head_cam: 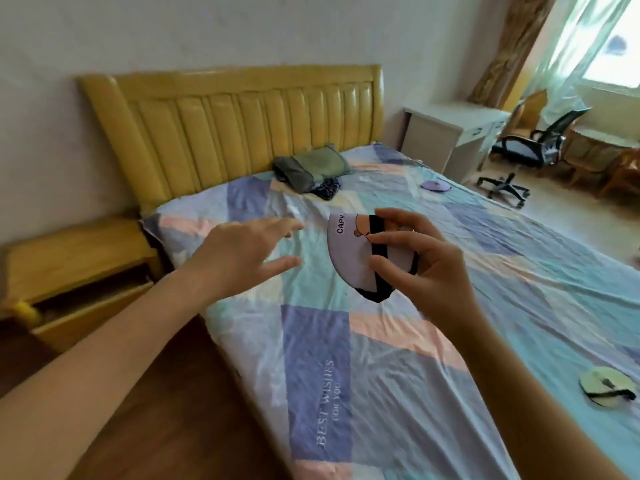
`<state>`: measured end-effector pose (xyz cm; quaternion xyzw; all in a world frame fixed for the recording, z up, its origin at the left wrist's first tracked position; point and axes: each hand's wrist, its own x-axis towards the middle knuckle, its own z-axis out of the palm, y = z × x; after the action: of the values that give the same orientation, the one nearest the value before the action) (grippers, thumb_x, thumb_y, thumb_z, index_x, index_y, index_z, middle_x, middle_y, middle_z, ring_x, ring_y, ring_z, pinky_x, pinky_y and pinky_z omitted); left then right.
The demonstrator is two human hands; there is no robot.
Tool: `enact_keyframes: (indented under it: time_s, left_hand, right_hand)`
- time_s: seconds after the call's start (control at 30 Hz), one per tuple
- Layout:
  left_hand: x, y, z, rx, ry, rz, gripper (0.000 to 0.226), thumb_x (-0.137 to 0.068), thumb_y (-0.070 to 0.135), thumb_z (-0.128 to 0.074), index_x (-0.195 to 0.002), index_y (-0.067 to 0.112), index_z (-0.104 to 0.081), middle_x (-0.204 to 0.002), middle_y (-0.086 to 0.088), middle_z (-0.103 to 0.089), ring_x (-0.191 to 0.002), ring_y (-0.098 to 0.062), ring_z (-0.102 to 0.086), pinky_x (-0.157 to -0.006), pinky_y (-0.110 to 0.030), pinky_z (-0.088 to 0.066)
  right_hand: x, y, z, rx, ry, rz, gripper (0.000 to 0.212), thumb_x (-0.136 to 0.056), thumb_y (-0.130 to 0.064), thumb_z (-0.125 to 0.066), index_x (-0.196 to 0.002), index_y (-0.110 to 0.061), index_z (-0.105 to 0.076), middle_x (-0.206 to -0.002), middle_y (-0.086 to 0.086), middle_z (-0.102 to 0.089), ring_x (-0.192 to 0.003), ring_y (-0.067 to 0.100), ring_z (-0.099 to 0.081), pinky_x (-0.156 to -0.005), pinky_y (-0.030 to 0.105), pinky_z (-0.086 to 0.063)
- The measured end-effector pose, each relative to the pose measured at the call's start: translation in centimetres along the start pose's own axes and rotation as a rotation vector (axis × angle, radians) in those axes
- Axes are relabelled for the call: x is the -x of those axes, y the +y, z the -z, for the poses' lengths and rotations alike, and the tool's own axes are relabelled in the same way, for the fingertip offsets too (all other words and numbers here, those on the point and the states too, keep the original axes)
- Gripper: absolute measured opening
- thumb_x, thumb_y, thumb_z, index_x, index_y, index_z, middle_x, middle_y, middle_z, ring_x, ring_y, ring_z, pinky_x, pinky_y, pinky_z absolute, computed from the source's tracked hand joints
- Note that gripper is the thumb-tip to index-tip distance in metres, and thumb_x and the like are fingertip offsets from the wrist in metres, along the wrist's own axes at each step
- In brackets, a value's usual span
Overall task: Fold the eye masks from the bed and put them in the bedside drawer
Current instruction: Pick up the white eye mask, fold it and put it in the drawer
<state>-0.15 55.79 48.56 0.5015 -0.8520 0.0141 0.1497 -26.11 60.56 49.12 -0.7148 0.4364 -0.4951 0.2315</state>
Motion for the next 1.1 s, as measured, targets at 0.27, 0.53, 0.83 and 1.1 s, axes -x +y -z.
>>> enact_keyframes:
  time_s: [0.27, 0.53, 0.83, 1.1]
  left_hand:
    - [10.5, -15.5, 7.3, -0.147, 0.017, 0.313, 0.050, -0.087, 0.058, -0.046, -0.134, 0.040, -0.037, -0.123, 0.017, -0.058, -0.104, -0.011, -0.059, -0.073, -0.028, -0.037]
    - [19.3, -29.9, 8.8, -0.116, -0.067, 0.480, 0.047, -0.087, 0.058, -0.046, -0.129, 0.042, -0.036, -0.116, 0.019, -0.058, -0.103, -0.008, -0.058, -0.087, -0.038, -0.047]
    - [24.0, -42.3, 7.2, -0.163, -0.100, 0.603, 0.047, -0.089, 0.056, -0.044, -0.132, 0.037, -0.038, -0.119, 0.017, -0.059, -0.105, -0.007, -0.058, -0.083, -0.031, -0.039]
    - [22.8, -54.5, 2.7, -0.133, -0.140, 0.718, 0.050, -0.090, 0.053, -0.047, -0.135, 0.032, -0.040, -0.122, 0.013, -0.059, -0.110, -0.009, -0.058, -0.081, -0.032, -0.042]
  right_hand:
    - [-8.1, -5.9, -18.2, -0.148, -0.232, 0.195, 0.021, -0.077, -0.010, -0.069, -0.098, -0.013, -0.073, -0.127, -0.001, -0.057, -0.122, 0.009, -0.052, -0.085, 0.026, -0.054]
    - [-11.8, -8.4, -35.8, -0.219, -0.392, 0.189, 0.021, -0.078, -0.016, -0.069, -0.099, -0.016, -0.073, -0.128, -0.003, -0.057, -0.123, 0.009, -0.051, -0.090, 0.039, -0.054]
    - [-17.4, -6.8, -51.1, -0.232, -0.638, 0.178, 0.021, -0.081, -0.012, -0.072, -0.100, -0.019, -0.072, -0.131, -0.007, -0.054, -0.127, 0.003, -0.045, -0.096, 0.042, -0.051]
    - [-25.7, -1.1, -65.3, -0.243, -0.791, 0.190, 0.022, -0.080, -0.012, -0.072, -0.099, -0.022, -0.072, -0.129, -0.011, -0.054, -0.123, 0.001, -0.047, -0.101, 0.037, -0.047]
